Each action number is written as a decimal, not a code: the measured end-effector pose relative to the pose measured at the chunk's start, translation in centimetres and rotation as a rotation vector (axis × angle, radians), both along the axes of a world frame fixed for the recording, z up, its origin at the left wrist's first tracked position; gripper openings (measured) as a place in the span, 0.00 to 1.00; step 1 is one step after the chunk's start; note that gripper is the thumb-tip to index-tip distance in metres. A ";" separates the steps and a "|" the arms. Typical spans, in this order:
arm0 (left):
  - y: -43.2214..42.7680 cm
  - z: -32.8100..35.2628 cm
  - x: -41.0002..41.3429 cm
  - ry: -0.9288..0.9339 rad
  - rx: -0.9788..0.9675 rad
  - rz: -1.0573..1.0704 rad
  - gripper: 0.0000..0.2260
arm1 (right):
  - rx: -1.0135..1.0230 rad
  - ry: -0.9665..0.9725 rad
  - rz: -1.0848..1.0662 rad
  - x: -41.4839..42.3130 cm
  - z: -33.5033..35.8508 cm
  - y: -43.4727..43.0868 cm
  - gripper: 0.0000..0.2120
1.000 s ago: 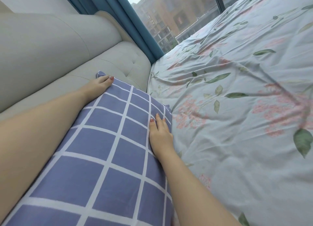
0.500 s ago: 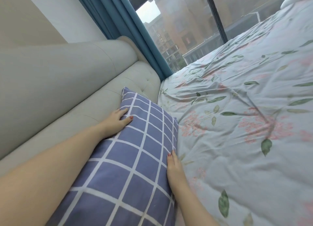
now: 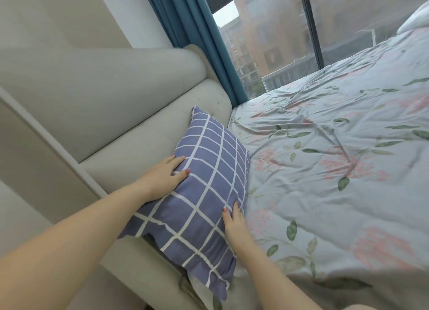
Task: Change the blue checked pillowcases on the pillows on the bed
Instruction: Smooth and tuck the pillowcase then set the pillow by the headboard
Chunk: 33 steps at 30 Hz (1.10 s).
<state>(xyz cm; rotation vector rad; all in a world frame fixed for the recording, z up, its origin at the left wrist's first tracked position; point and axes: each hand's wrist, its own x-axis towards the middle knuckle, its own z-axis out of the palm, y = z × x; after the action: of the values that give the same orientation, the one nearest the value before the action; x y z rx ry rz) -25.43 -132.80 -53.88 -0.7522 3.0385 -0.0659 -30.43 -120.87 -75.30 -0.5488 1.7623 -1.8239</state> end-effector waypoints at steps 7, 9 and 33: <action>1.0 -0.8 4.3 0.075 0.039 -0.014 0.26 | -0.014 0.034 0.070 1.8 0.6 1.8 0.32; 1.3 -1.2 4.8 0.111 0.040 -0.006 0.26 | -0.011 0.039 0.082 2.0 0.6 2.1 0.33; 4.6 -1.9 8.8 0.429 -0.393 0.138 0.25 | -0.058 0.081 0.044 1.7 1.6 3.4 0.30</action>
<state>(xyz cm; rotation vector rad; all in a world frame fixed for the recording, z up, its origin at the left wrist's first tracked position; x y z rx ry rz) -16.66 -128.21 -55.83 -1.1297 3.4058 -0.5893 -28.69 -117.47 -73.74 -0.6882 1.7395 -1.8512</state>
